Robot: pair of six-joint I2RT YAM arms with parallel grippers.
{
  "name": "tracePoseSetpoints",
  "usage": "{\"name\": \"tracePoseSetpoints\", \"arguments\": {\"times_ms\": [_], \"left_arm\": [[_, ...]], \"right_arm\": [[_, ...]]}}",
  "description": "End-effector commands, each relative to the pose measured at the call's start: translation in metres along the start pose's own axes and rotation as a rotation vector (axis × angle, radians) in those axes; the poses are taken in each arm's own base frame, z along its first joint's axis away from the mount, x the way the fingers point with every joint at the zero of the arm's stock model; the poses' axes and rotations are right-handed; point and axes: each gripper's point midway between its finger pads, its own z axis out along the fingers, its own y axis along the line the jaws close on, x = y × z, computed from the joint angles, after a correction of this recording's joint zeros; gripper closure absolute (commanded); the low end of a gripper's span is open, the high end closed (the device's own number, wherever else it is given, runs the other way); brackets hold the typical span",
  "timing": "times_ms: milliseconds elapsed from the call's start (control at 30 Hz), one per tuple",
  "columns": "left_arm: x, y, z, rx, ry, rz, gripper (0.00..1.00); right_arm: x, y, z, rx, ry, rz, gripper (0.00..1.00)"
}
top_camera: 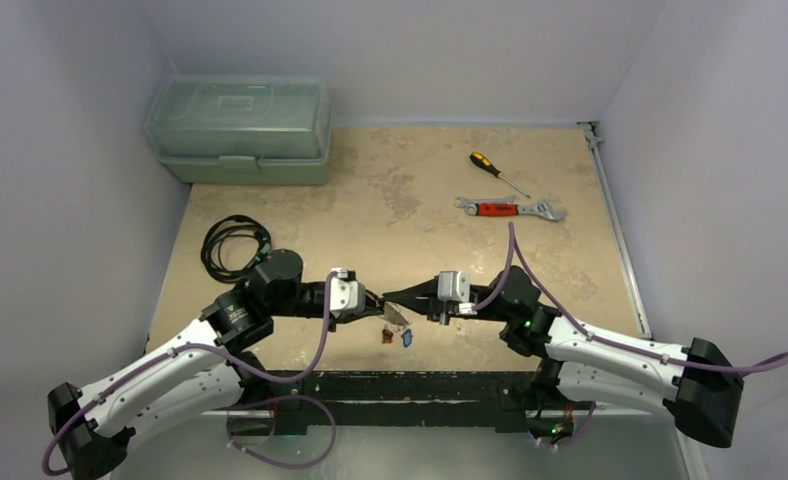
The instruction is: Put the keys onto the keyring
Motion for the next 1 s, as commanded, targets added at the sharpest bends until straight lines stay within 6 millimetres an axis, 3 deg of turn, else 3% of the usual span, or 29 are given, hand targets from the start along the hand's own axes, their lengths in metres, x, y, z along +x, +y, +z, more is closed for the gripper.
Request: {"name": "tracePoseSetpoints", "arguments": {"times_ms": [0, 200, 267, 400, 467, 633, 767, 967], "left_arm": [[-0.023, 0.011, 0.0, -0.031, -0.047, 0.049, 1.0], [-0.019, 0.014, 0.001, -0.049, -0.028, 0.041, 1.0], [-0.018, 0.016, 0.0, -0.061, -0.024, 0.044, 0.91], [-0.011, 0.028, -0.005, -0.139, 0.009, 0.051, 0.57], [-0.009, 0.036, -0.009, -0.187, 0.023, 0.059, 0.45], [-0.01, 0.046, -0.018, -0.269, 0.025, 0.076, 0.25], [-0.011, 0.052, -0.024, -0.318, 0.025, 0.083, 0.18], [-0.011, 0.071, -0.039, -0.447, 0.046, 0.094, 0.15]], "right_arm": [[-0.032, -0.006, -0.002, 0.023, -0.107, -0.047, 1.0], [-0.034, -0.006, -0.003, 0.031, -0.115, -0.046, 1.0], [-0.034, -0.007, -0.004, 0.037, -0.113, -0.045, 1.0], [-0.033, -0.011, -0.005, 0.062, -0.111, -0.047, 1.0], [-0.032, -0.013, -0.005, 0.074, -0.108, -0.046, 1.0], [-0.029, -0.017, -0.004, 0.095, -0.098, -0.041, 1.0], [-0.026, -0.02, -0.003, 0.11, -0.087, -0.036, 1.0], [-0.023, -0.025, -0.004, 0.138, -0.079, -0.033, 1.0]]}}
